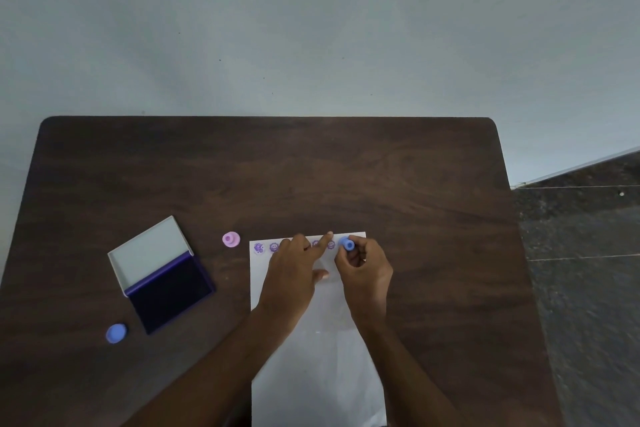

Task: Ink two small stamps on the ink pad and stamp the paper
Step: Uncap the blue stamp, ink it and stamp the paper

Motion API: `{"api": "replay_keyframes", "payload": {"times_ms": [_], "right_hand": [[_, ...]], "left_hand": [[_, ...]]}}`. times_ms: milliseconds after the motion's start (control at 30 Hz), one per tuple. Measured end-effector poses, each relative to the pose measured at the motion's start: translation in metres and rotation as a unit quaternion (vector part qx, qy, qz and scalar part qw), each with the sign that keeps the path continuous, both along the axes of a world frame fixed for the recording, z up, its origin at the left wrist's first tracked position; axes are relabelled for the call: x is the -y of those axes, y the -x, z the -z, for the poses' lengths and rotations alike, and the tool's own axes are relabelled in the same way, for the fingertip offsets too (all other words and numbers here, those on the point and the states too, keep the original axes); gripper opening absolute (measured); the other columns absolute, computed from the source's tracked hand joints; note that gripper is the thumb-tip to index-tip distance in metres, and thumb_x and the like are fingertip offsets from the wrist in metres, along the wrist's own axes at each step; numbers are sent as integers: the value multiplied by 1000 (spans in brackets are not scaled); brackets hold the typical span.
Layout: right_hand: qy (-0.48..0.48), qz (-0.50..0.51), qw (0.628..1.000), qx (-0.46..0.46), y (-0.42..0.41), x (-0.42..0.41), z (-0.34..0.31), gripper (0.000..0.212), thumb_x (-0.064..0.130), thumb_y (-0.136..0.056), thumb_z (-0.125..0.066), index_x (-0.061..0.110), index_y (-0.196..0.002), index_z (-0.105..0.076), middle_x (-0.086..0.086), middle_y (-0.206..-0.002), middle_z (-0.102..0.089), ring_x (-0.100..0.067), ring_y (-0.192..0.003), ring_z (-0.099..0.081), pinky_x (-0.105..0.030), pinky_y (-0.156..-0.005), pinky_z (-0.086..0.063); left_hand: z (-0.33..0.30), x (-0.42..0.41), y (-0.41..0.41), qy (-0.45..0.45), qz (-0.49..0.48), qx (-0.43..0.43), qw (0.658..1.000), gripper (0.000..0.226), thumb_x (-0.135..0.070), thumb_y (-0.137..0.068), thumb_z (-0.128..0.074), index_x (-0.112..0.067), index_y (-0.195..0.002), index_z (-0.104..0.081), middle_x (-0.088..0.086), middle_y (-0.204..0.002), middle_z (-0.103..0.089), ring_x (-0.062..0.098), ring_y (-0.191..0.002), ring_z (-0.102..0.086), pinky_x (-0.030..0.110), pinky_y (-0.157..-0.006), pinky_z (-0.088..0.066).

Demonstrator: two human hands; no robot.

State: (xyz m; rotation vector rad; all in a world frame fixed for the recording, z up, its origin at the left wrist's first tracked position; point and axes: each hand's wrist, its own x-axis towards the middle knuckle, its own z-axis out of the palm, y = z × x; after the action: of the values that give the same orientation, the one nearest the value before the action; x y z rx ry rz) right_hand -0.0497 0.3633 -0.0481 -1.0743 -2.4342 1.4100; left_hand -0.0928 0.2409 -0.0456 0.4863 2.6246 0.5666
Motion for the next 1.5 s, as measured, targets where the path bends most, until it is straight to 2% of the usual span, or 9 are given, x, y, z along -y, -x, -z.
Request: {"api": "replay_keyframes", "payload": {"times_ms": [133,300,533,667,800,1133,1367,1500], "right_hand": [[-3,-6,1000,9,1,0,0,19,26,-81,-72,14,-95,-64,4,-87,-67,-10,-71,-62,-7,-66,-49],[-8,-12,1000,11,3,2,2,19,25,-82,-72,14,-95,-65,0,-88,-68,-13,-73,-64,-21,-70,-59],[-4,-18,999,26,6,1,-3,20,25,-81,-72,12,-95,-64,0,-89,-67,-12,-72,-62,-15,-69,-53],[-3,-18,999,31,7,1,-3,19,25,-82,-72,12,-93,-65,-2,-88,-68,-13,-71,-62,-19,-69,-56],[-6,-22,999,28,8,1,-4,17,22,-81,-72,10,-91,-65,-3,-86,-68,-11,-68,-60,-11,-64,-51],[4,-23,999,40,8,2,-9,19,23,-81,-72,10,-94,-64,0,-87,-66,-7,-68,-59,-6,-64,-46],[23,-16,998,56,10,2,-21,17,22,-82,-72,10,-92,-65,-1,-87,-67,-9,-69,-60,-15,-66,-53],[66,31,997,33,7,-2,-41,5,16,-84,-69,18,-86,-65,5,-76,-67,-7,-62,-60,-7,-49,-47]], "left_hand": [[0,1,-1,2,1,-2,1000,72,-43,-85,-66,-37,-147,-30,1,-130,-56,18,-111,-54,21,-100,-41],[-1,2,-1,-5,-1,-1,1000,72,-42,-85,-67,-37,-147,-31,1,-130,-57,18,-112,-54,22,-99,-41],[-2,1,1,-1,-1,0,1000,71,-42,-85,-67,-37,-146,-32,1,-133,-56,19,-115,-54,23,-102,-40],[-2,0,0,-2,-2,-4,1000,71,-40,-84,-68,-37,-146,-33,2,-131,-57,19,-114,-55,24,-101,-41],[-3,0,2,-4,-1,-1,1000,70,-40,-85,-67,-36,-146,-33,4,-131,-57,20,-114,-55,25,-101,-42],[-2,0,2,3,5,-10,1000,70,-41,-85,-67,-37,-146,-33,4,-131,-57,20,-115,-55,24,-100,-42],[-5,-1,3,9,1,2,1000,72,-41,-84,-68,-38,-146,-31,3,-133,-56,20,-117,-54,24,-103,-40],[-6,-2,2,11,-7,-1,1000,73,-40,-84,-68,-39,-147,-31,3,-131,-57,18,-115,-54,23,-101,-41]]}}
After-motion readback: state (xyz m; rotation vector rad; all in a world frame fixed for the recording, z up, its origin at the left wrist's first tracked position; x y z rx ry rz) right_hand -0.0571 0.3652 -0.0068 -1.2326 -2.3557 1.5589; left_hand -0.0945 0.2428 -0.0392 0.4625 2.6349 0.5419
